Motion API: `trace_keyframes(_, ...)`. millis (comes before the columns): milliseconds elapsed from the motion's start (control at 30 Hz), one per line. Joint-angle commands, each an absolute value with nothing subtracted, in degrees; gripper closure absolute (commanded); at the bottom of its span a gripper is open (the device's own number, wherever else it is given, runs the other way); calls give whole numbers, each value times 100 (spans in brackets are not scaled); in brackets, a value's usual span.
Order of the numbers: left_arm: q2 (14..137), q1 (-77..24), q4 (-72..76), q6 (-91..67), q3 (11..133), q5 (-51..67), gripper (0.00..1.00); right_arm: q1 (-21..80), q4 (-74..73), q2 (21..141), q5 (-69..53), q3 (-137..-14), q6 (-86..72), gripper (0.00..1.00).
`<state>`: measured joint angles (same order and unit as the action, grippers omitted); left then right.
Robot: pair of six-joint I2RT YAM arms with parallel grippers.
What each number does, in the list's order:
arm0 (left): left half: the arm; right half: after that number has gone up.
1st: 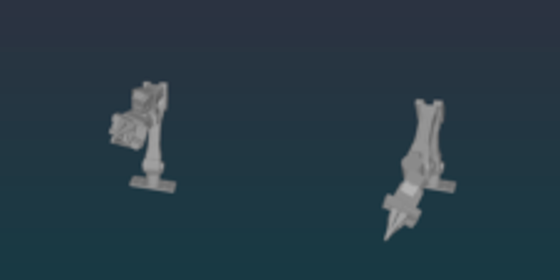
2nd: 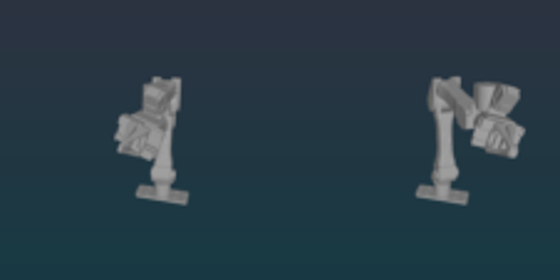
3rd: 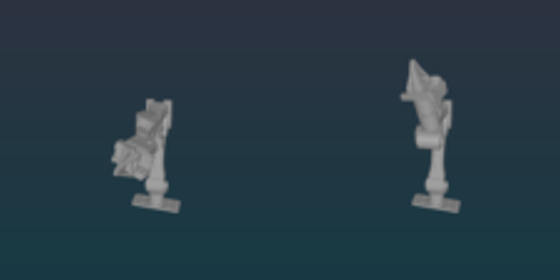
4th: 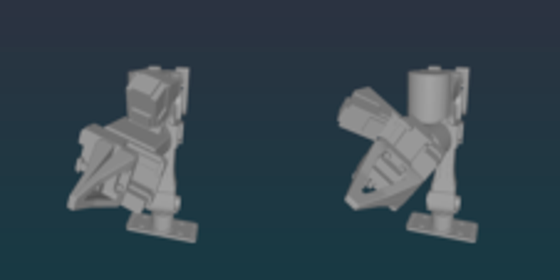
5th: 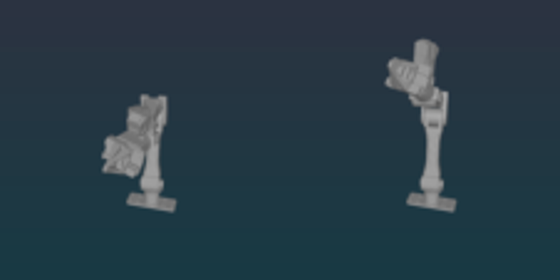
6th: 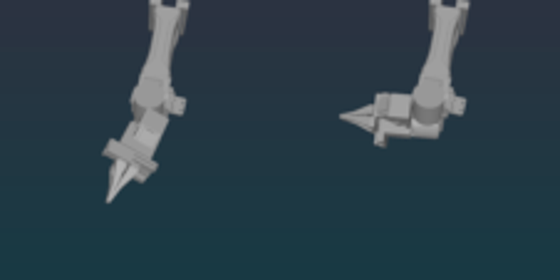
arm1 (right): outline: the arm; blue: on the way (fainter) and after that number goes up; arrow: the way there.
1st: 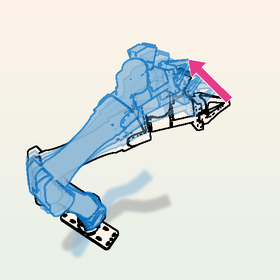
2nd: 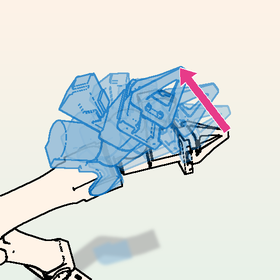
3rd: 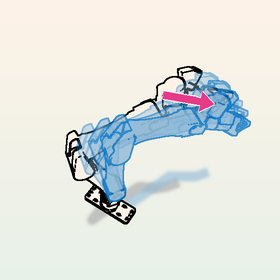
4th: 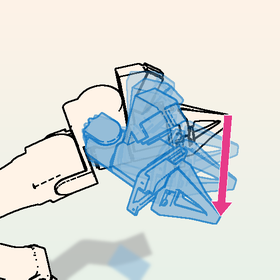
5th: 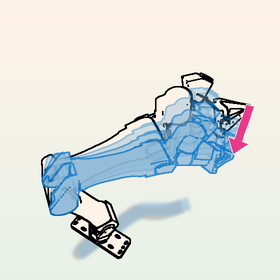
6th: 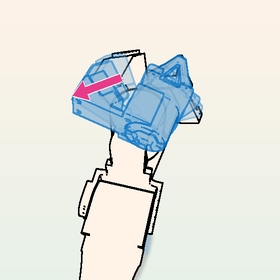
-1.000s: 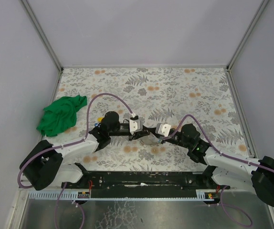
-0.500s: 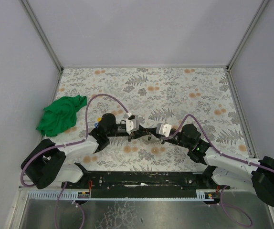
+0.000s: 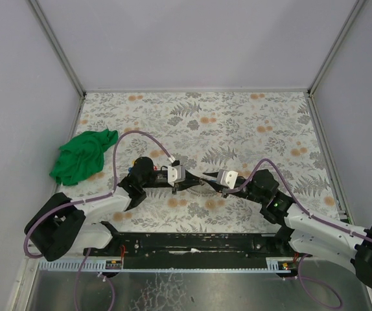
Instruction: Put the keys on the keyring
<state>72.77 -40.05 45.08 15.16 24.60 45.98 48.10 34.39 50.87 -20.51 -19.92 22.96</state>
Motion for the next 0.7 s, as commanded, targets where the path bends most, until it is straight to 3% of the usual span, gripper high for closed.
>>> trace_keyframes(0,7068,-3999,4688,1768,2385,4686,100,4810,3080,4826,-2028,-2383,2395,72)
trace_keyframes(367,6693,-3999,4125,2197,2362,4541,100,4808,2013,4708,-2148,-2890,2553,68)
trace_keyframes(667,6664,-4048,4897,1712,2052,3337,100,4808,1025,5011,-1249,-3810,-53,69)
